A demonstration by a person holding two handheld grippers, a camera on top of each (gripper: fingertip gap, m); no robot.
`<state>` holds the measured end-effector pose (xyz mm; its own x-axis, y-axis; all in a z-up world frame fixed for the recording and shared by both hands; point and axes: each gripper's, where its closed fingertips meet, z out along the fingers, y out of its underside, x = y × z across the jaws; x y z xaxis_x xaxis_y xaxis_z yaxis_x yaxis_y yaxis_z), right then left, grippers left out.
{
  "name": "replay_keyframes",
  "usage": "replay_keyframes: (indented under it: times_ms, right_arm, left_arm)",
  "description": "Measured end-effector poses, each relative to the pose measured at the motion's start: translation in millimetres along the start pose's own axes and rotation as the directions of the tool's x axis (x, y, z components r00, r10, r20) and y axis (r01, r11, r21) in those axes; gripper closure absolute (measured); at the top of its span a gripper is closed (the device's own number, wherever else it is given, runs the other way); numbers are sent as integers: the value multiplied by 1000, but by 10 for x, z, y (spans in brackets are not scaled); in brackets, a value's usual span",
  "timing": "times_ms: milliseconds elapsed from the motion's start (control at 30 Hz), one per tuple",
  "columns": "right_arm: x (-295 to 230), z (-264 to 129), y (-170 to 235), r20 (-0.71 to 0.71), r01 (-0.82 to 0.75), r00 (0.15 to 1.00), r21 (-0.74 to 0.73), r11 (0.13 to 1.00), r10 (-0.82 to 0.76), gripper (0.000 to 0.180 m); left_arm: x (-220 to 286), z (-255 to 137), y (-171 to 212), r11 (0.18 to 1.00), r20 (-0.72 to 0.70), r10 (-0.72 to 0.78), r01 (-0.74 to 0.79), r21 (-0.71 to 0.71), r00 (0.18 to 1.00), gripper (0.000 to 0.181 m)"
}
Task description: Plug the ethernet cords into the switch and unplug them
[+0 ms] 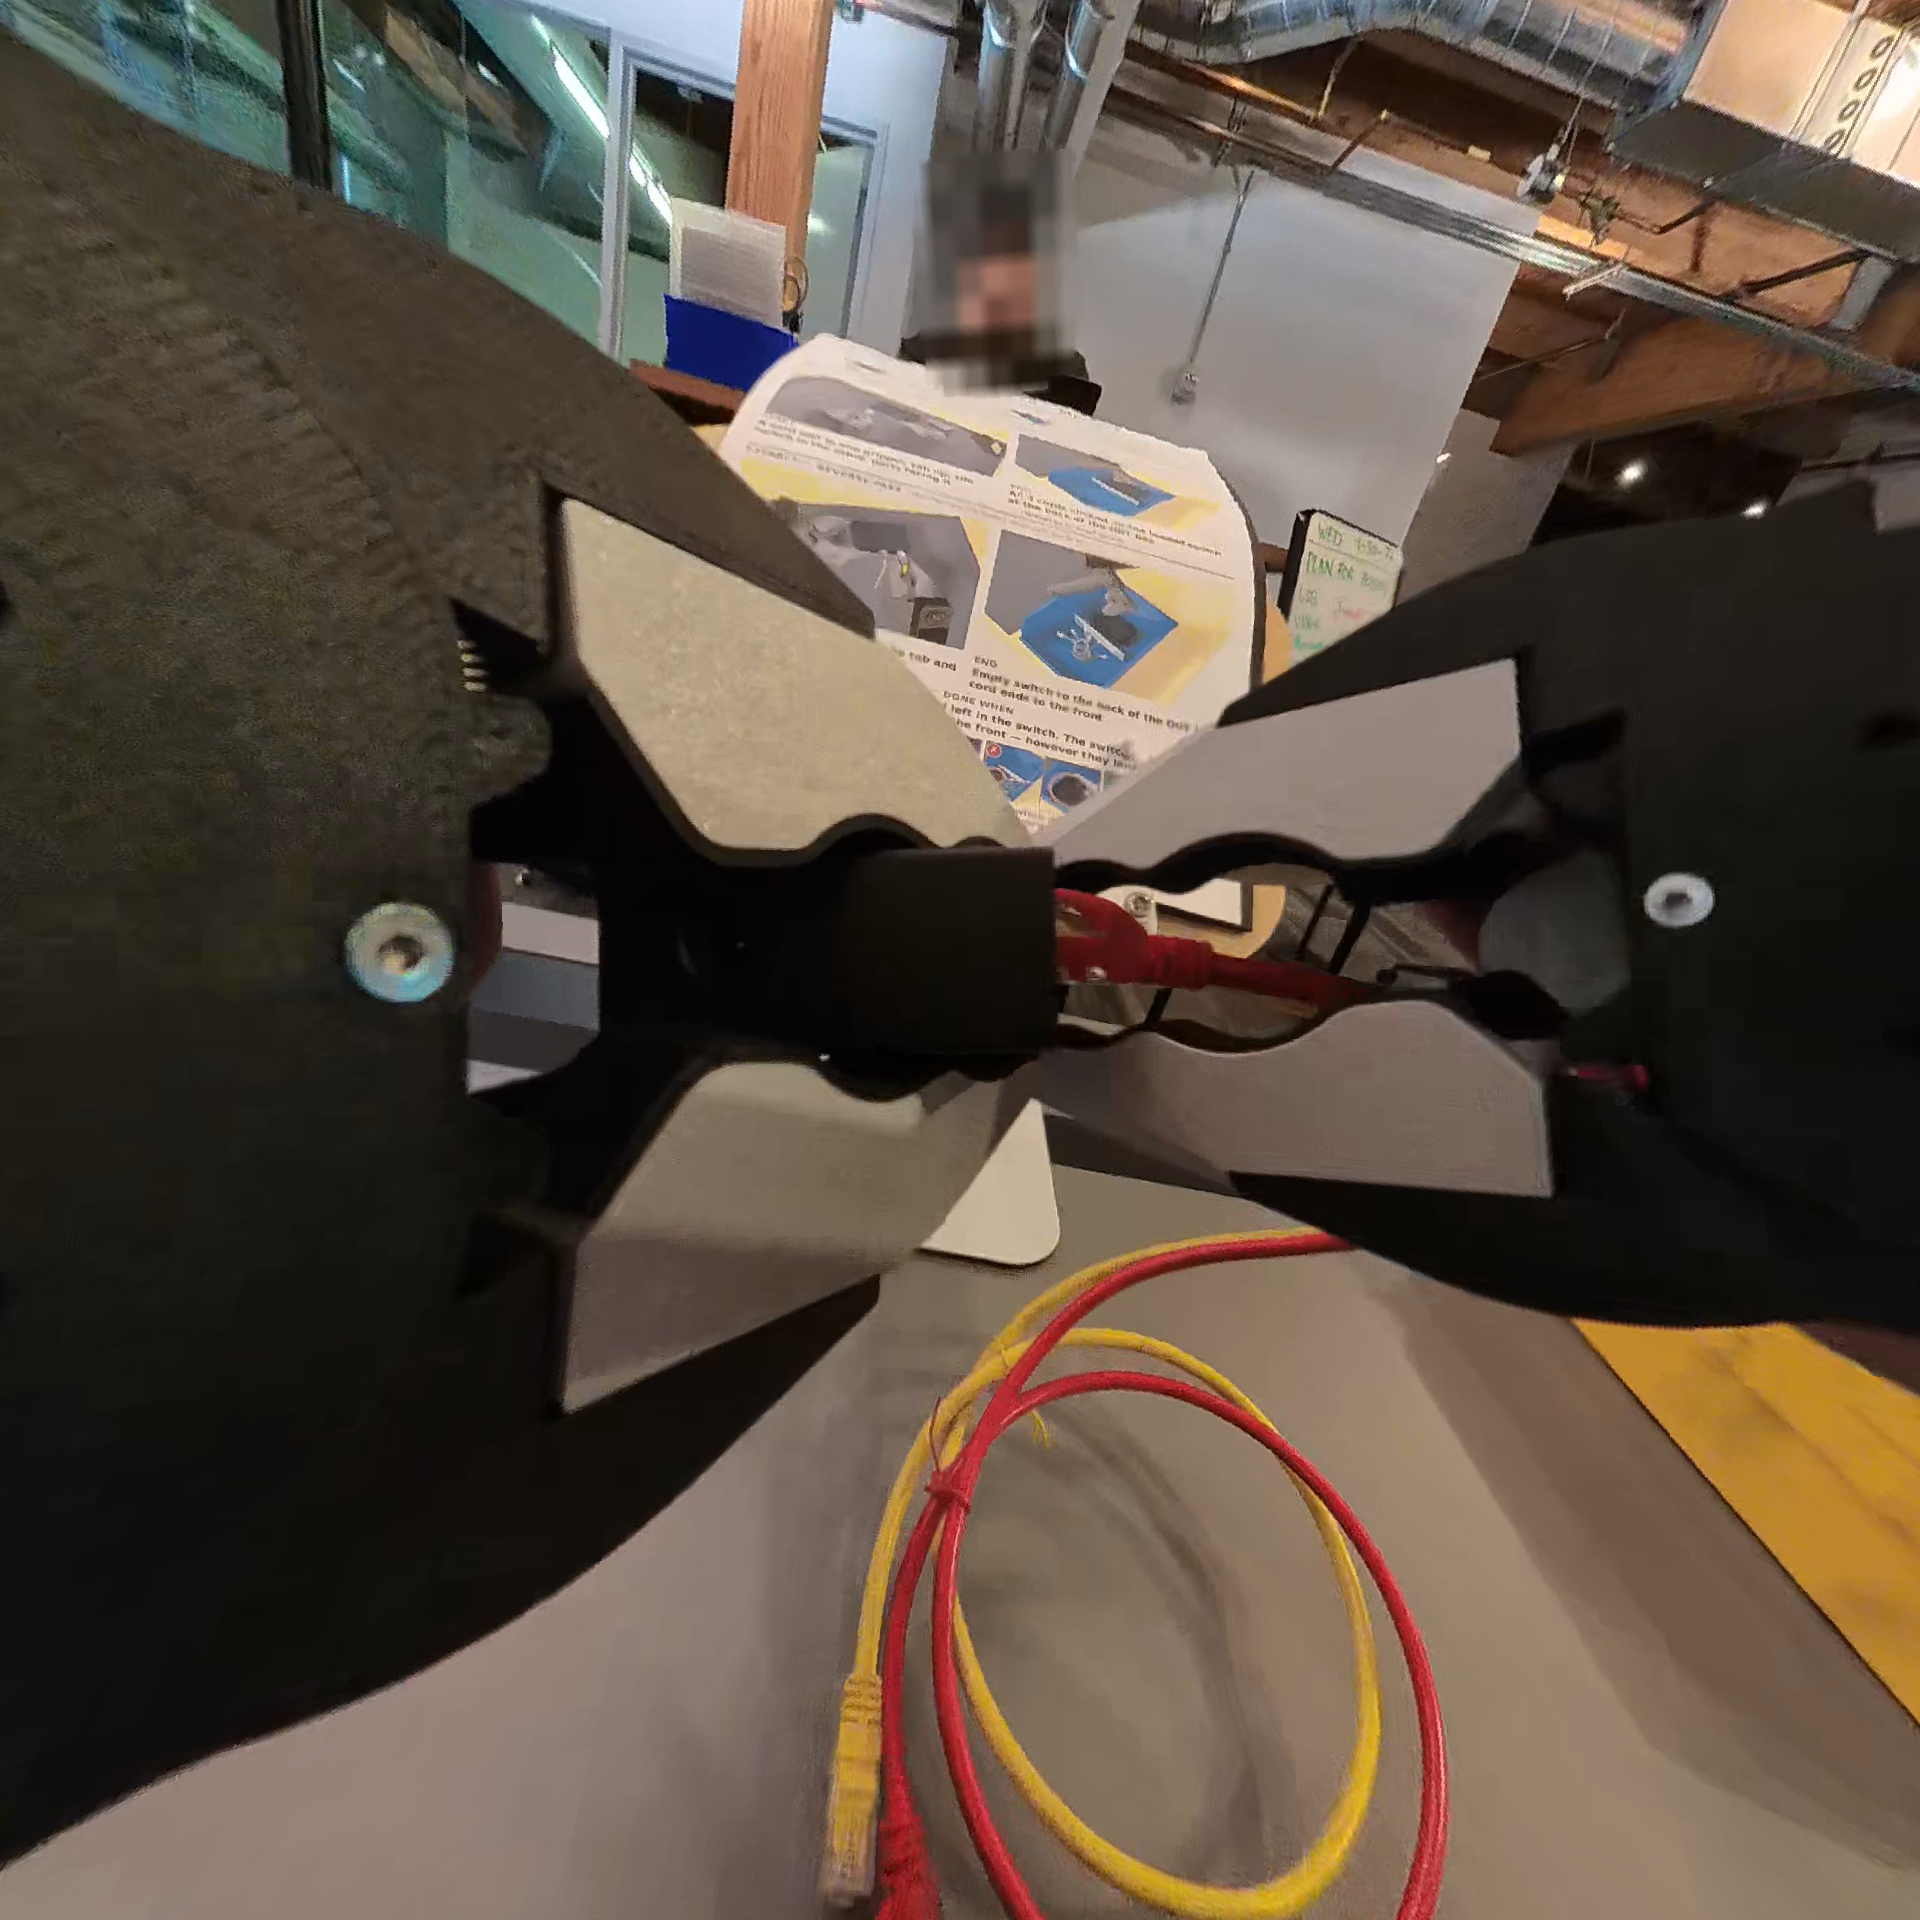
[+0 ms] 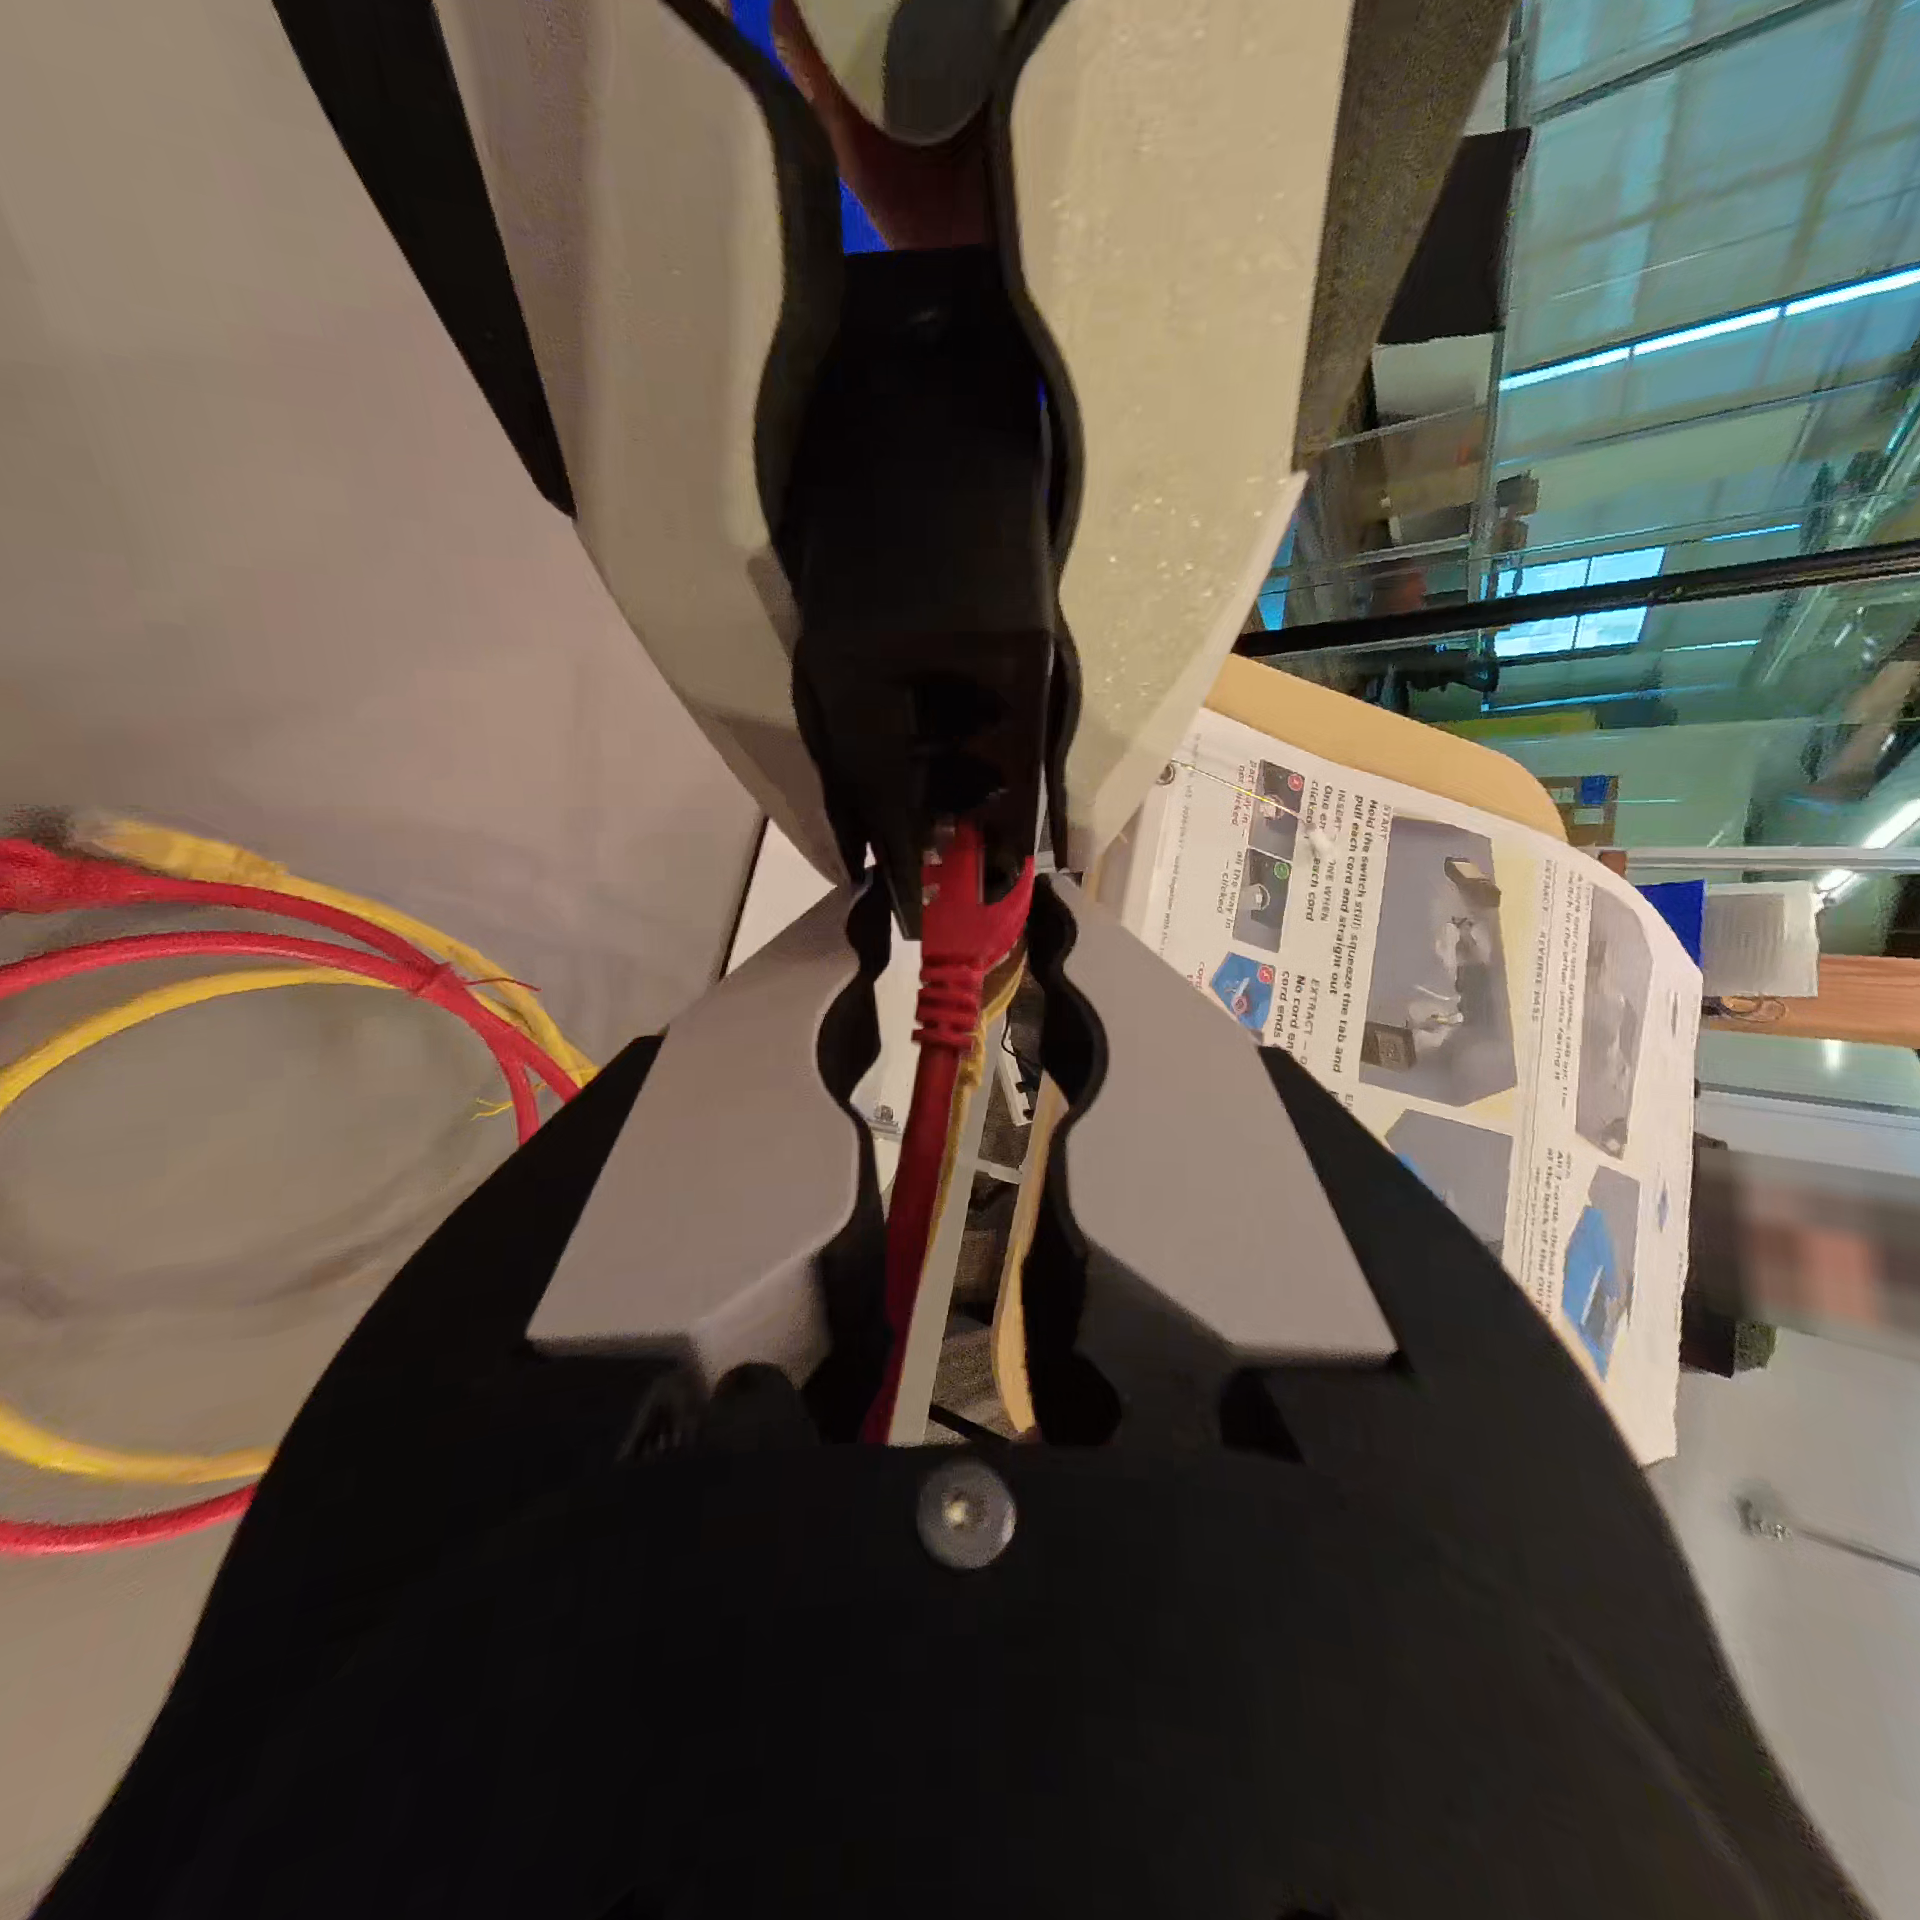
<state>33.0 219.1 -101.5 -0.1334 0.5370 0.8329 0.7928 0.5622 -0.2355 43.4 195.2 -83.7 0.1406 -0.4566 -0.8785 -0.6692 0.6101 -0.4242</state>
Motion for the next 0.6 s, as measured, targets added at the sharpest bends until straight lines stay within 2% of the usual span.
replay_keyframes:
  times_ms: [167,233,300,400,467,533,600]
  right_arm:
    - [-14,14,11,-57,11,998,6,1000,-10,157]
    - [-12,2,38,-79,9,997,-2,1000,-9,157]
    - [0,-18,98,-105,20,994,-23,1000,-22,156]
    - [-3,-73,169,-139,52,989,-54,997,-59,156]
    - [-24,-97,201,-151,78,985,-72,994,-88,156]
    - [-38,-114,228,-165,119,977,-105,987,-135,157]
    - [-40,-127,221,-185,157,966,-128,979,-179,156]
  left_arm:
    - [28,4,9,1000,-38,-26,26,-1,999,150]
    - [63,-38,-84,995,-100,-81,87,56,992,147]
    - [46,-116,-133,984,-167,-147,161,73,975,124]
    - [24,-234,-87,961,-276,-259,275,23,926,91]
    - [26,-256,-66,935,-351,-334,353,-9,875,60]
    - [37,-253,-55,929,-436,-354,366,-60,827,52]
    - [84,-251,-23,926,-546,-373,341,-164,750,35]
